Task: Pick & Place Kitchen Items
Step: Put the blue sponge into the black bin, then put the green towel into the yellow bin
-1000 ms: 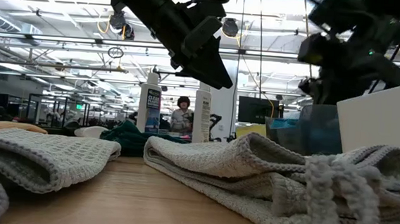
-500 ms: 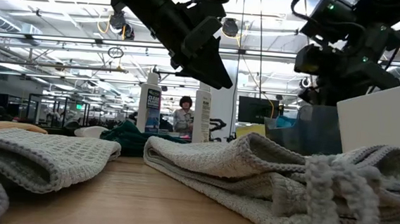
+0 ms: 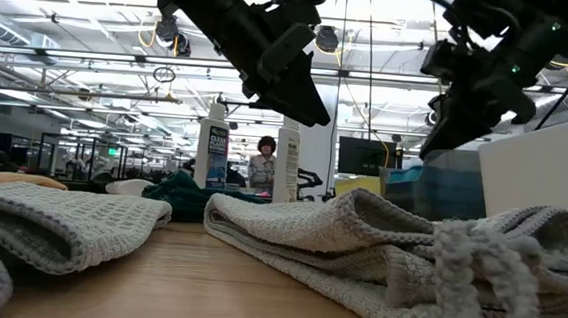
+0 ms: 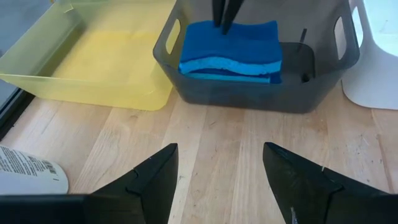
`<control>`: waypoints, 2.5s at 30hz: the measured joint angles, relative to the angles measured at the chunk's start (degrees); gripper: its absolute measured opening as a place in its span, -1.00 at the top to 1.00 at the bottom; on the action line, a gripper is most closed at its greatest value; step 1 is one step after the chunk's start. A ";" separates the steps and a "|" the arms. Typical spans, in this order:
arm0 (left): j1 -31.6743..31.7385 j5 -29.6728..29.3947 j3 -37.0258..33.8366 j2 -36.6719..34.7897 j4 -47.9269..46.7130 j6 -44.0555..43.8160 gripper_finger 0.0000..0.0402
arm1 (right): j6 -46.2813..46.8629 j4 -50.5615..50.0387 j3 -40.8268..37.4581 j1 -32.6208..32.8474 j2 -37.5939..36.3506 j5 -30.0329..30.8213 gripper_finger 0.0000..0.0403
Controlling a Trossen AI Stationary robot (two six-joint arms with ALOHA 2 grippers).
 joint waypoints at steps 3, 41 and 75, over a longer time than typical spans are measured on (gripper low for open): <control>0.00 0.00 0.00 0.00 0.02 -0.02 -0.19 | -0.19 1.26 -1.93 0.05 1.23 -0.05 1.00; 0.00 0.07 0.00 -0.15 -3.11 -0.28 -0.19 | 1.68 8.38 -5.66 -4.14 -7.08 -6.06 0.32; 1.86 13.11 -6.10 0.07 -24.75 -25.57 -0.19 | 2.01 9.18 -5.55 -4.03 -8.60 -6.13 0.21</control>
